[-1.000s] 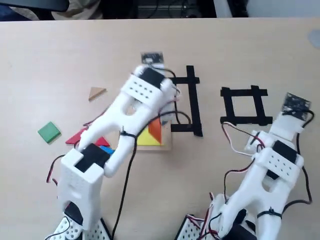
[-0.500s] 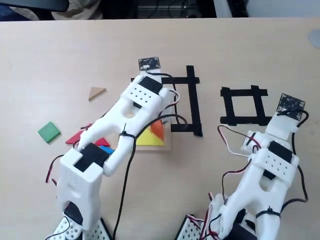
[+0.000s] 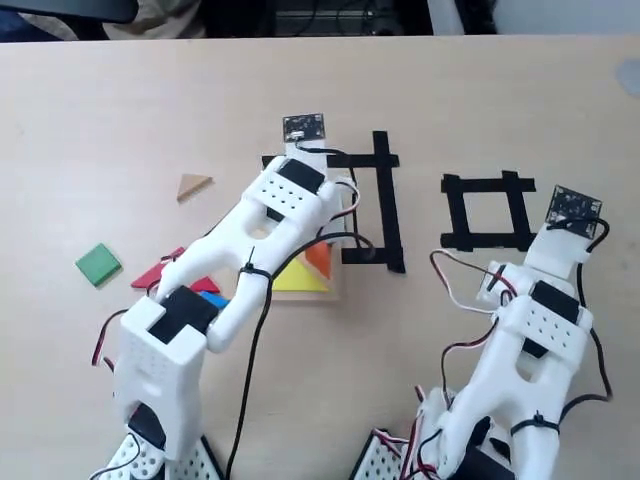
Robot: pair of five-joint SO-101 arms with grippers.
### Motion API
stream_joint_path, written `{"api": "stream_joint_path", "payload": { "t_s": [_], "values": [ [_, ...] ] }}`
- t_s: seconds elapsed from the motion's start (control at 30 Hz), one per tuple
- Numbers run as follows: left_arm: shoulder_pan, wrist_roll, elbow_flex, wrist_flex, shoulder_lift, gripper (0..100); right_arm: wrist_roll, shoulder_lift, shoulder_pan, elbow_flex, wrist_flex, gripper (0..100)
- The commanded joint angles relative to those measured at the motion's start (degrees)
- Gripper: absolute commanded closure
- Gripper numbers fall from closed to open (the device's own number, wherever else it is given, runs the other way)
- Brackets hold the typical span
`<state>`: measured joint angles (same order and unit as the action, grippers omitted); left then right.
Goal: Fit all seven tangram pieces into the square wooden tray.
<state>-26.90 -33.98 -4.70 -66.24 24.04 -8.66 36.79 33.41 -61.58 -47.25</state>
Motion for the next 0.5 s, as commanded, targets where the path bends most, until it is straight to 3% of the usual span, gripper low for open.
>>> {"api": "stream_joint_path", "payload": {
  "t_s": [0.0, 0.47],
  "values": [
    [0.7, 0.8, -0.7, 0.4, 0.4, 97, -0.2, -0.2, -0.9, 0.5, 1.1, 98.7],
    [0.2, 0.6, -1.5, 0.3, 4.0, 97, -0.2, -0.2, -0.9, 0.5, 1.1, 98.7]
  ]
}}
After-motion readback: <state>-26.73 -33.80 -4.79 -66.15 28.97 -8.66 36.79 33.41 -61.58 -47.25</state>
